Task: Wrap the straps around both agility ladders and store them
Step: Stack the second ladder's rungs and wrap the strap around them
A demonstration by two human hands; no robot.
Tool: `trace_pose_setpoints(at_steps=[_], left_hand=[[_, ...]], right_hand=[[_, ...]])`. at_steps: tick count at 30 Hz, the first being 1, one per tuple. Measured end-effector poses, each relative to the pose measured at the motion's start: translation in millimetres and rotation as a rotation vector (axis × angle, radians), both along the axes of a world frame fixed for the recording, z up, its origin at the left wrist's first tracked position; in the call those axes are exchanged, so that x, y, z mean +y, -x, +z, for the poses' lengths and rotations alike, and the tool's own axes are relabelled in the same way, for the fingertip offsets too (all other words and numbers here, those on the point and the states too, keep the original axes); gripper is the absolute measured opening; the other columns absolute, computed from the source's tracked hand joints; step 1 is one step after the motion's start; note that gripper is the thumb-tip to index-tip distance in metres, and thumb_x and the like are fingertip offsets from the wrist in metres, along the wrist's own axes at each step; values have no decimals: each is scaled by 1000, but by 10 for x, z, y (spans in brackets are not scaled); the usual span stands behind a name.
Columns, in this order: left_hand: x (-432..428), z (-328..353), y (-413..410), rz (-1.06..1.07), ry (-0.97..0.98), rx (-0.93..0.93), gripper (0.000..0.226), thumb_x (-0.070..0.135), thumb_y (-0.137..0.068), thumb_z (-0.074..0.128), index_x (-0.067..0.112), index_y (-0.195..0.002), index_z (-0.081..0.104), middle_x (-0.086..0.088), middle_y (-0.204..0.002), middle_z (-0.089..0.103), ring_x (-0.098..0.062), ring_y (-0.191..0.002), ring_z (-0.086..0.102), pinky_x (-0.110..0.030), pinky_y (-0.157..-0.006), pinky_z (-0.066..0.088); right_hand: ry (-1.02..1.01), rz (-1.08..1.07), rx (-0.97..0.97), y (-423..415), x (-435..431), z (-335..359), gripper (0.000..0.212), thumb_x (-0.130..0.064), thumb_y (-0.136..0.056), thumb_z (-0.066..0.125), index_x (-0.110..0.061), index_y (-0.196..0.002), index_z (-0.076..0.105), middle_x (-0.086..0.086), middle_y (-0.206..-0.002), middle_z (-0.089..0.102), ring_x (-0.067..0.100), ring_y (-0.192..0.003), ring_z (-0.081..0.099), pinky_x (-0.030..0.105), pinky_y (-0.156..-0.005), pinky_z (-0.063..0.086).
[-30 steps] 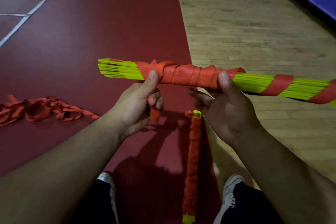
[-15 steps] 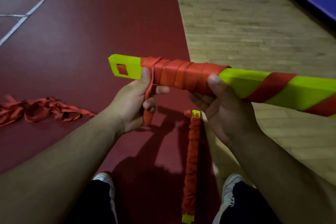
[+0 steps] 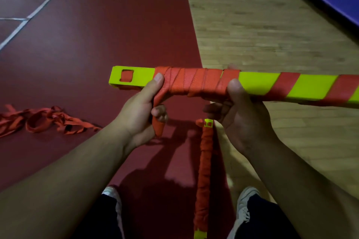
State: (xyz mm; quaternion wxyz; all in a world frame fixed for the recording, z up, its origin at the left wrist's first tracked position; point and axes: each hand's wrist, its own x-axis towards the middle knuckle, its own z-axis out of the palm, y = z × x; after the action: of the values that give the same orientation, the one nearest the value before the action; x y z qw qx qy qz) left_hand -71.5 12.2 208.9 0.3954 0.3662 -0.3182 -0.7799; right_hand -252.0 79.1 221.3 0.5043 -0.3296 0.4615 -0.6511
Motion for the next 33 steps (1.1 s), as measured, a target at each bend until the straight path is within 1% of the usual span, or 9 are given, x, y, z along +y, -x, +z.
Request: trace_pose_setpoints(at_steps=[3, 6, 8, 11, 15, 19, 25, 29, 33], left_hand=[[-12, 6, -7, -47, -98, -39, 35, 53, -76, 61, 27, -99, 57, 11, -67, 65, -3, -30, 32, -16, -45, 28], [-21, -15, -42, -90, -129, -24, 43, 56, -73, 62, 24, -102, 57, 8, -81, 66, -2, -31, 34, -14, -43, 31], [-27, -44, -72, -133, -86, 57, 57, 61, -66, 72, 24, -107, 59, 7, -92, 66, -1, -34, 37, -13, -43, 37], [-69, -74, -135, -177, 19, 141, 83, 58, -42, 93, 26, -114, 66, 10, -85, 67, 0, -40, 41, -14, -47, 40], [-110, -53, -184, -179, 171, 114, 98, 51, -49, 95, 33, -137, 55, 15, -95, 62, 1, -45, 39, -13, -51, 32], [-105, -10, -205, -187, 225, 117, 87, 39, -51, 96, 28, -130, 61, 8, -86, 46, 0, -48, 37, -14, -54, 32], [-41, -48, -142, -81, 99, 62, 15, 26, -72, 81, 20, -78, 68, 11, -65, 45, -1, -40, 36, -17, -50, 28], [2, -116, -69, -107, 32, 149, 61, 44, -55, 94, 17, -102, 66, 0, -104, 64, 1, -39, 40, -15, -47, 38], [46, -68, 35, -114, -121, 94, 59, 62, -70, 56, 17, -107, 68, -6, -114, 73, 1, -33, 38, -9, -42, 35]], right_hand=[[80, 62, 81, 64, -39, -95, 88, -32, -64, 93, -42, -139, 46, 7, -109, 70, 34, -100, 67, 53, -96, 54], [66, 55, 29, 47, -50, -89, 96, -38, -54, 97, -16, -137, 55, 20, -127, 65, 41, -123, 59, 59, -107, 46], [37, 27, -82, 26, -52, -70, 88, -32, -48, 97, -2, -123, 62, 18, -116, 70, 35, -113, 67, 45, -93, 57], [47, 10, -121, -2, -28, -51, 46, -24, -52, 92, -16, -93, 72, 6, -96, 73, 24, -94, 73, 34, -75, 59], [0, -63, -106, -21, -19, -17, 19, -23, -74, 75, -16, -90, 70, 7, -83, 73, 24, -76, 74, 31, -65, 58], [-49, -66, -112, -33, -15, 18, 24, -33, -75, 69, -16, -91, 68, 7, -78, 72, 24, -71, 74, 28, -61, 57], [-35, -105, -140, 12, -45, -6, 18, -31, -77, 73, -19, -90, 69, 7, -93, 69, 25, -87, 69, 35, -74, 59], [35, -41, 13, 67, -41, -7, 30, -36, -71, 86, -20, -92, 71, 11, -96, 69, 30, -93, 70, 38, -77, 56], [138, -31, 202, 65, -59, -36, 47, -51, -66, 87, -19, -96, 72, 16, -96, 69, 41, -96, 66, 50, -86, 53]])
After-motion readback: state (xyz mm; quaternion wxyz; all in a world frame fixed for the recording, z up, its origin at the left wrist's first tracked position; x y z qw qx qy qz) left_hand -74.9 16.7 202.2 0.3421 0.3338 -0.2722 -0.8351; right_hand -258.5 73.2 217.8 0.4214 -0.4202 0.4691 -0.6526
